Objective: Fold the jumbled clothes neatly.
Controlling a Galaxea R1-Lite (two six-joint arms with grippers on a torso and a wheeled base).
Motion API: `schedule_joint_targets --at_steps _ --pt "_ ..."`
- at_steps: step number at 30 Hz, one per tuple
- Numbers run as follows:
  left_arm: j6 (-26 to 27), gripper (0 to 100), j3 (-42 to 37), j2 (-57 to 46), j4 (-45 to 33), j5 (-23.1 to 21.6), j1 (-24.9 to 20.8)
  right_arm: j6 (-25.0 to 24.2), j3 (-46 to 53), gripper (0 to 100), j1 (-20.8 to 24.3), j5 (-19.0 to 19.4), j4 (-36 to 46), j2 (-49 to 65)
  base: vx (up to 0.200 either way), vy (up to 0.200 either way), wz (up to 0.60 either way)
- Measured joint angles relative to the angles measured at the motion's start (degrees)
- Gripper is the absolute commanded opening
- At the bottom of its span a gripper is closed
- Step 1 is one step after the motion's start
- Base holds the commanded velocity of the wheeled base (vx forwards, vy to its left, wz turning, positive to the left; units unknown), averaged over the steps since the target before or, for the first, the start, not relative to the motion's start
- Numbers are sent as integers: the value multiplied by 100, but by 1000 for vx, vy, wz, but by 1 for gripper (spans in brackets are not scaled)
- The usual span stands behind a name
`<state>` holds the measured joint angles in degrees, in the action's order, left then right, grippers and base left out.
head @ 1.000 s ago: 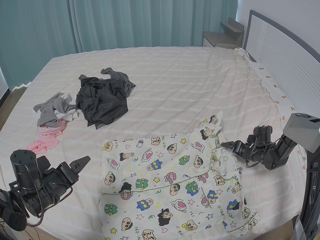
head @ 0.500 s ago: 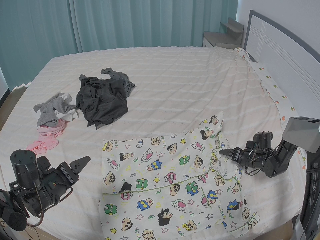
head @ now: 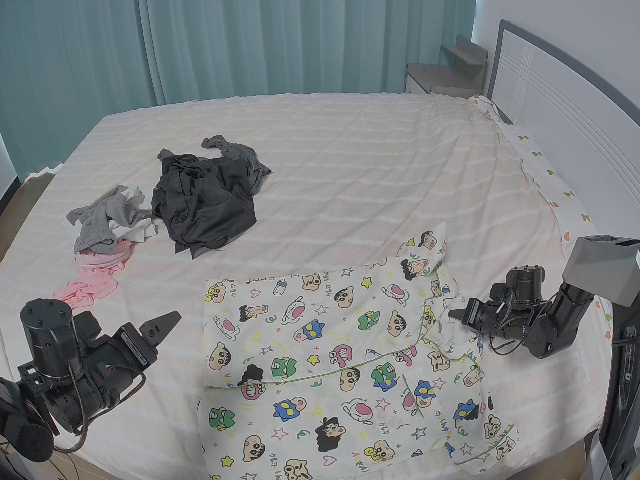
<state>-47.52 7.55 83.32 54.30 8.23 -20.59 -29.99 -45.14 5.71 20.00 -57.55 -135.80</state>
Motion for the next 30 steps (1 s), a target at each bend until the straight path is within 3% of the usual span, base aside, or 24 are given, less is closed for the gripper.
schedule_joint_targets --at_steps 8,13,17,30 --pt "-7 100 2 0 0 2 4 273 171 0 0 -52 -66 121 0 0 0" --pt "-7 100 2 0 0 6 4 341 322 0 -4 -184 -603 199 0 0 0" --pt "-10 100 2 0 0 6 9 427 435 0 -37 -517 -994 229 0 0 0" --pt "-10 100 2 0 0 0 22 739 514 0 -196 -1431 -1081 258 0 0 0"
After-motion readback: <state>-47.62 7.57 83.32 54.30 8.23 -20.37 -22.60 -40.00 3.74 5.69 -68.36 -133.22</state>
